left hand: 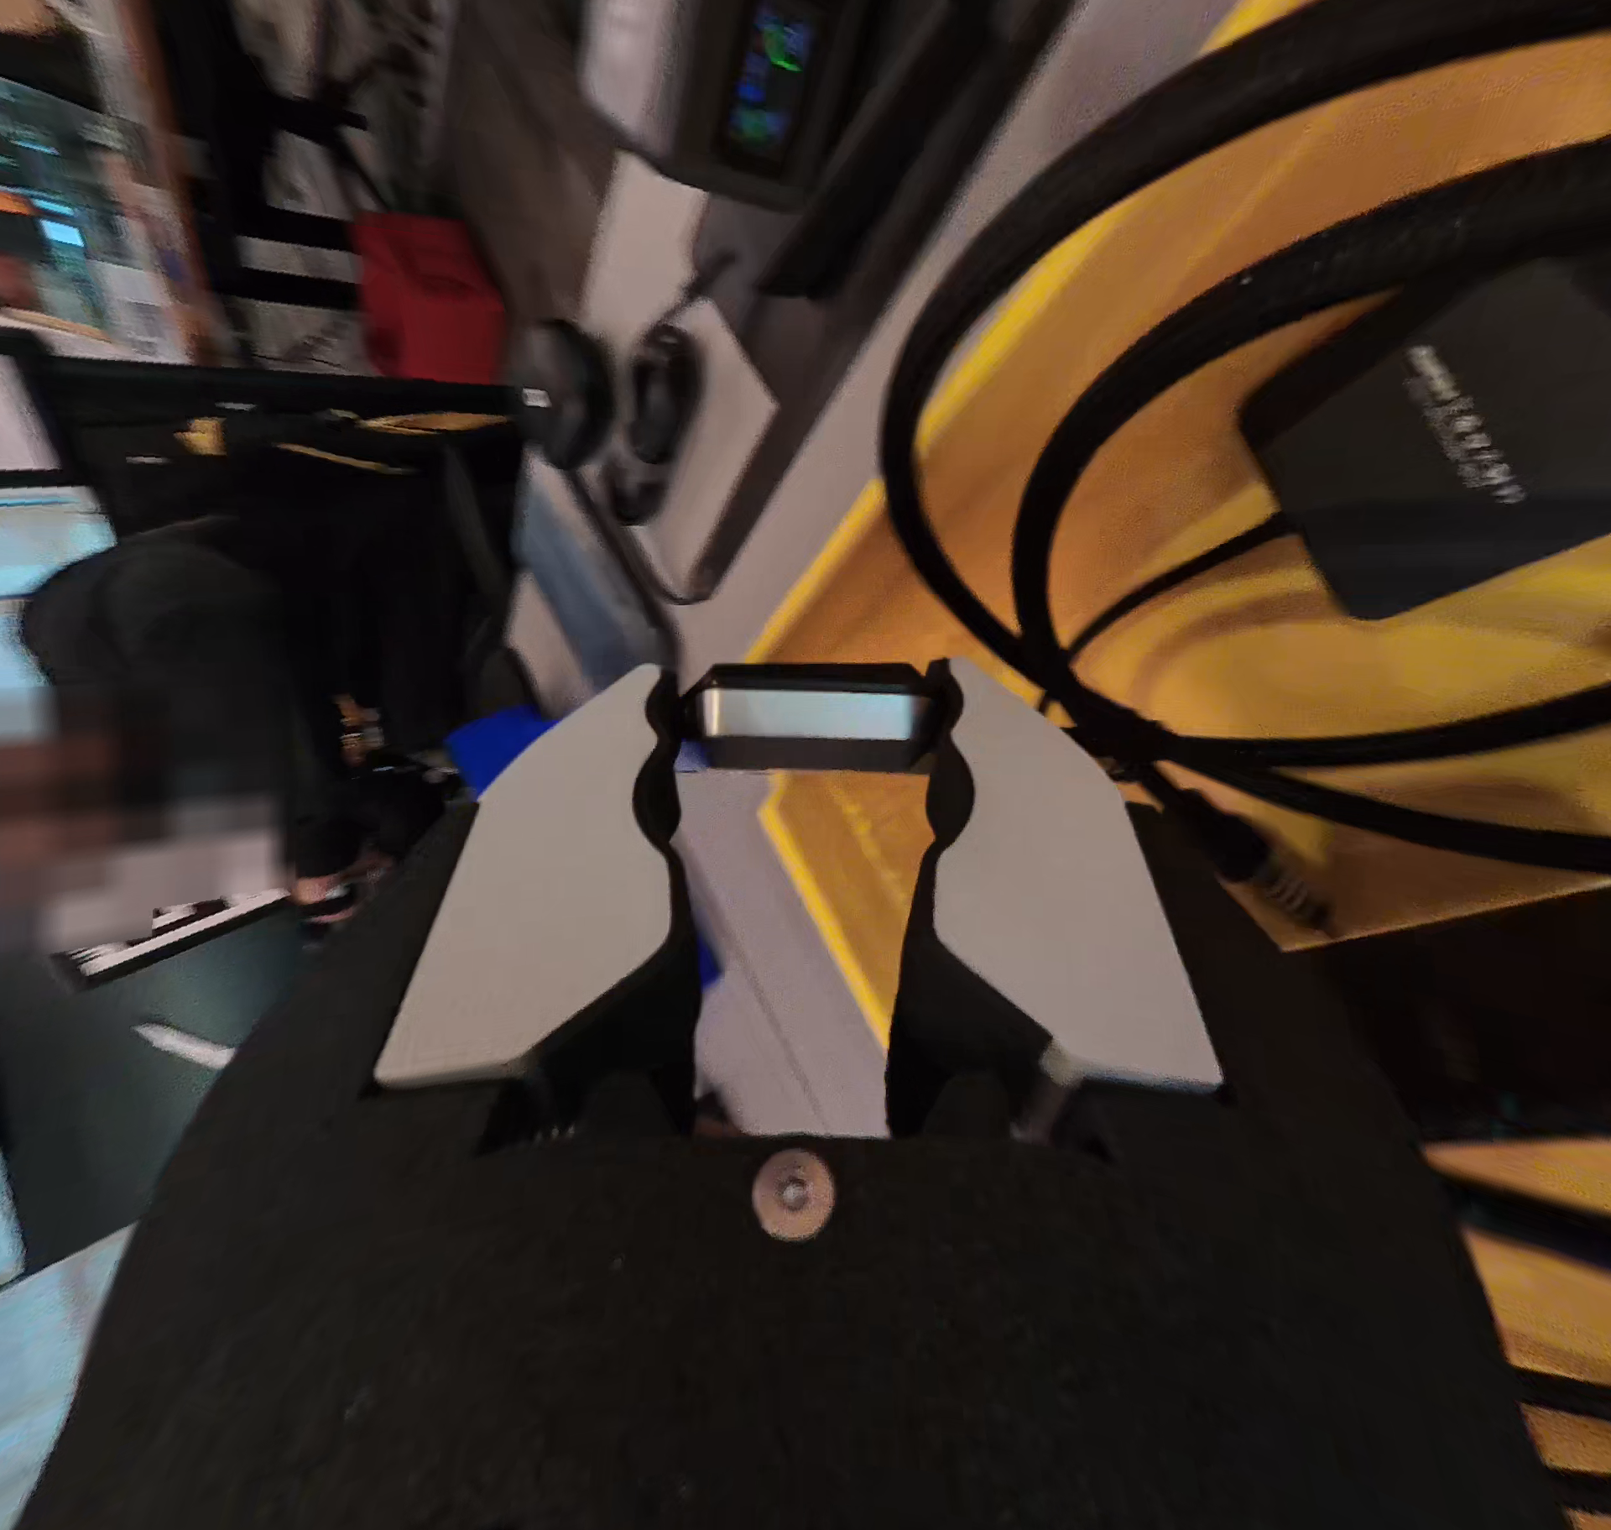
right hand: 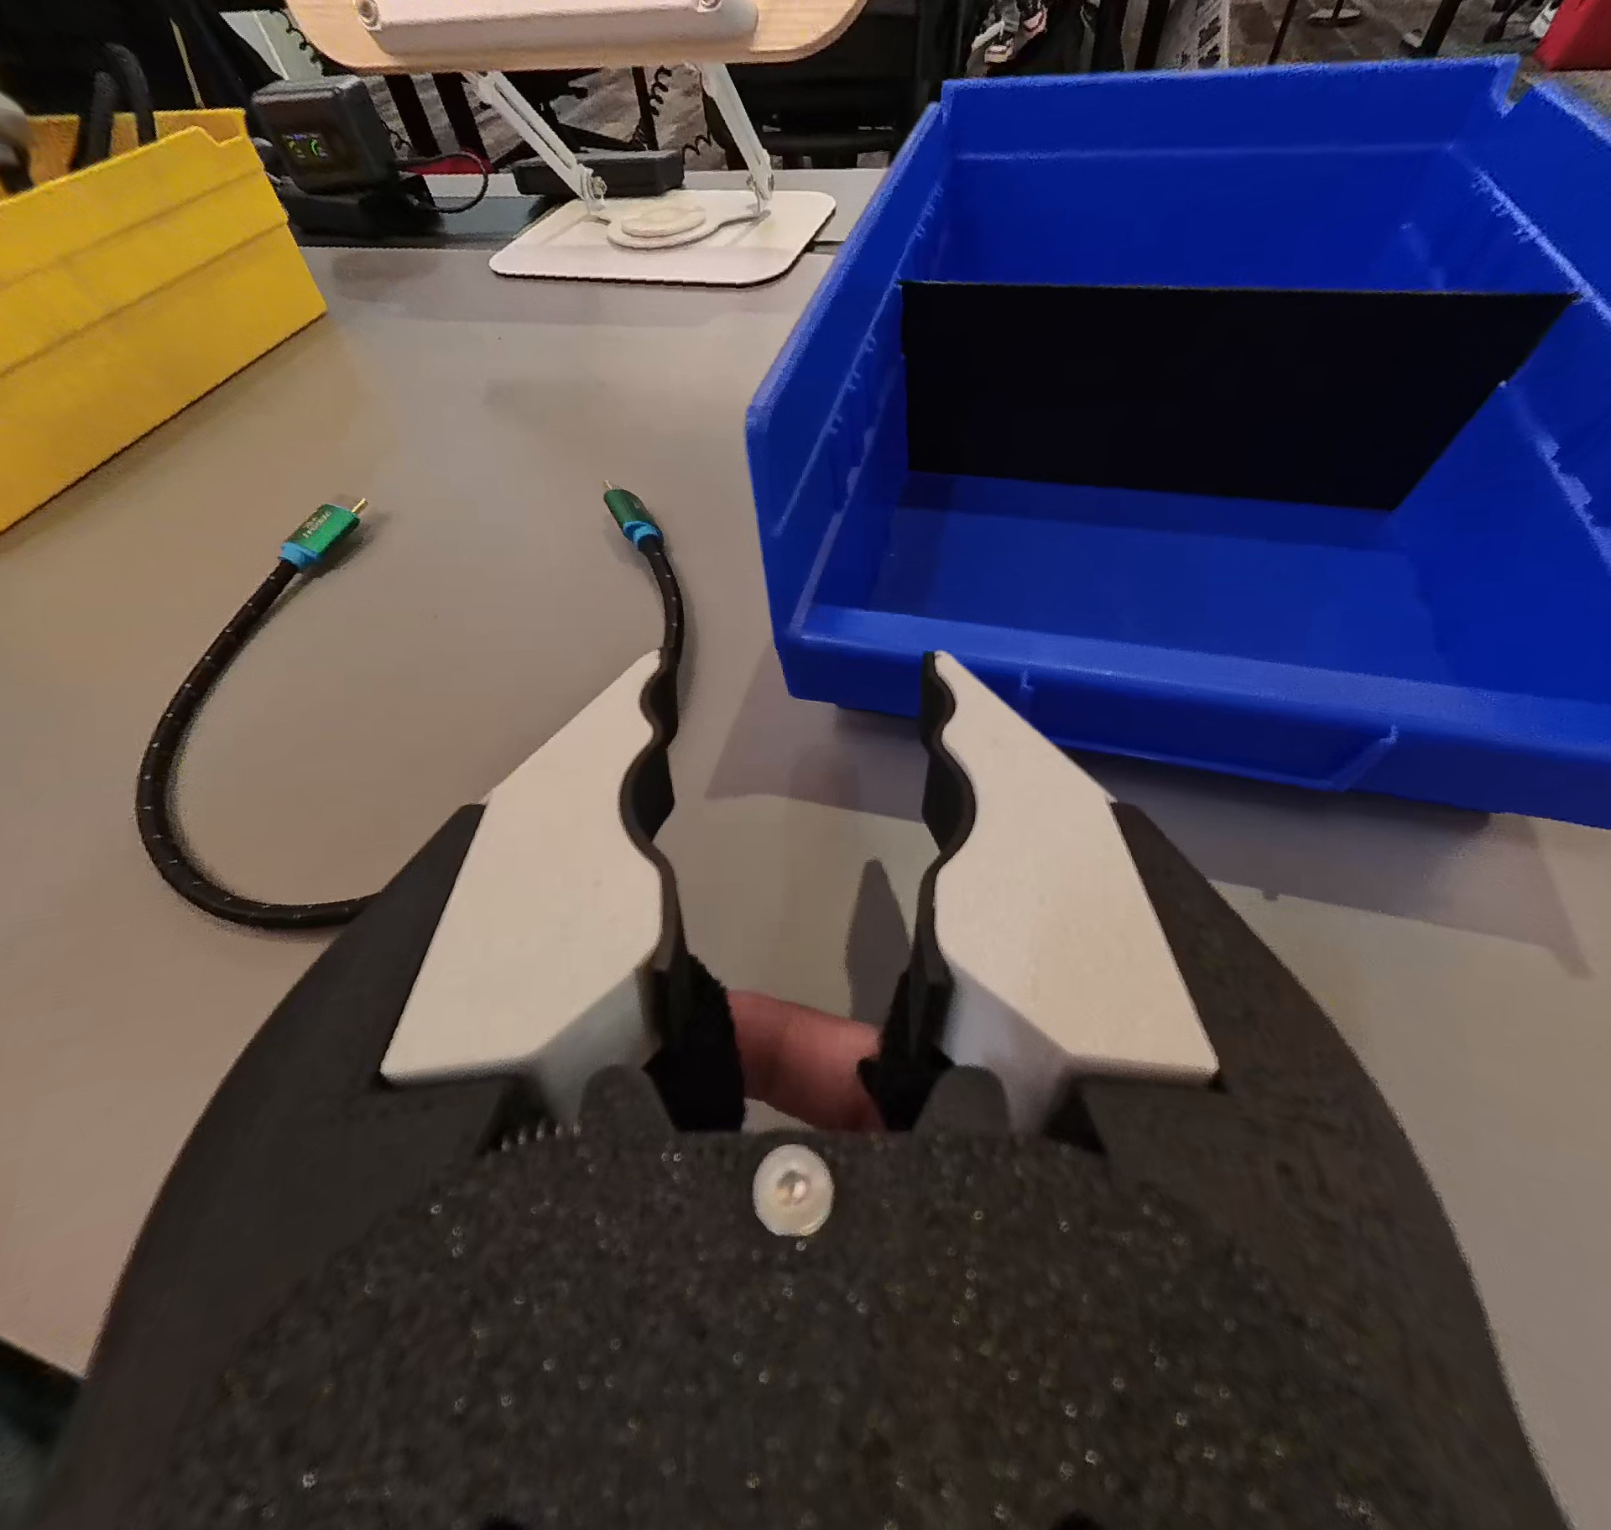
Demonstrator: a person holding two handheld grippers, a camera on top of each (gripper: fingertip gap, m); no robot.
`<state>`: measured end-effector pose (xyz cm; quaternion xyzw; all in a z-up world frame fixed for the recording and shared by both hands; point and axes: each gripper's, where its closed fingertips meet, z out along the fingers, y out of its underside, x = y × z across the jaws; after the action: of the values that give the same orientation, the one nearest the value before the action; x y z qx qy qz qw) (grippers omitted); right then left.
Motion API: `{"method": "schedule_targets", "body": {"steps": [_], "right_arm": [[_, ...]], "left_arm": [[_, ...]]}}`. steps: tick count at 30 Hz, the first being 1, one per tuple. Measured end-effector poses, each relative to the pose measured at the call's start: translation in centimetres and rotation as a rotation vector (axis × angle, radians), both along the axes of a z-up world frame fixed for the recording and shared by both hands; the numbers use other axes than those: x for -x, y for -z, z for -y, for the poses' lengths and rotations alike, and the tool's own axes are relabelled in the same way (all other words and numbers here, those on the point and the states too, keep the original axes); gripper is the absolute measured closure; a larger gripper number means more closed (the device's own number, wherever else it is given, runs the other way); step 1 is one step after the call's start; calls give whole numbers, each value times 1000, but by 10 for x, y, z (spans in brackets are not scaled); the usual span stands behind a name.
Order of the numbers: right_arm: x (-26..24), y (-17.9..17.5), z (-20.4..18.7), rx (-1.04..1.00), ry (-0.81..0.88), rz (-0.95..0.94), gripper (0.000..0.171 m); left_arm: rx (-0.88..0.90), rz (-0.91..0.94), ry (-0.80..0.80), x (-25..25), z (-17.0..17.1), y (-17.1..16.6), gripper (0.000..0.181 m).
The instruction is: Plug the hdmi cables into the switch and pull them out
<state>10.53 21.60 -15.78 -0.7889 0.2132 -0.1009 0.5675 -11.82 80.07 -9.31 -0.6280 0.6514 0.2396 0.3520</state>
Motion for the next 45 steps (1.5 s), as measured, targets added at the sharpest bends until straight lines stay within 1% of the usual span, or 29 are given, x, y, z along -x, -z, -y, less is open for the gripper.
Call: {"method": "schedule_targets", "body": {"steps": [1, 4, 8, 10, 12, 13, 15, 16, 18, 21, 23, 24, 26, 29, 31, 35, 38, 40, 42, 45], "right_arm": [[1, -2, 0, -1, 1, 6, 117], [6, -6, -1, 1, -4, 36, 117], [14, -13, -6, 0, -15, 78, 117], [20, -17, -10, -7, -32, 101, 117], [29, -27, -15, -48, -57, 105, 117], [34, -35, -18, -80, -74, 97, 117], [43, -60, -24, -163, -102, 78, 115], [50, -78, -28, -211, -126, 77, 113], [64, -121, -35, -296, -186, 114, 109], [88, -197, -41, -423, -273, 197, 111], [103, -240, -48, -471, -318, 232, 115], [108, -254, -53, -474, -330, 235, 117], [118, -267, -71, -466, -385, 222, 117], [114, -252, -102, -420, -417, 179, 120], [121, -237, -120, -403, -477, 140, 125], [133, -199, -144, -276, -530, 186, 130], [136, -176, -152, -190, -551, 203, 130], [132, -167, -155, -162, -544, 202, 130], [127, -162, -157, -156, -534, 219, 134], [127, -156, -156, -154, -551, 237, 143]], "left_arm": [[-65, 19, 12, 2, 1, -19, 127], [-260, 113, 49, 10, 11, -88, 126], [-463, 326, 101, 15, 42, -197, 127], [-549, 436, 137, 14, 66, -251, 127], [-593, 566, 194, 9, 99, -294, 127], [-598, 625, 237, 5, 118, -309, 127], [-589, 714, 338, -8, 159, -324, 127], [-574, 743, 383, -15, 180, -324, 127], [-537, 784, 477, -30, 219, -312, 127], [-515, 798, 591, -49, 271, -275, 128], [-544, 766, 648, -60, 300, -244, 128], [-565, 751, 678, -65, 315, -230, 128], [-587, 709, 720, -75, 340, -203, 128], [-583, 654, 769, -88, 371, -168, 128], [-574, 618, 792, -95, 388, -147, 128], [-545, 564, 840, -107, 414, -116, 128], [-531, 546, 842, -113, 422, -105, 128], [-530, 546, 846, -115, 428, -102, 128], [-552, 534, 852, -115, 437, -98, 128], [-548, 546, 836, -116, 440, -93, 128]]}}
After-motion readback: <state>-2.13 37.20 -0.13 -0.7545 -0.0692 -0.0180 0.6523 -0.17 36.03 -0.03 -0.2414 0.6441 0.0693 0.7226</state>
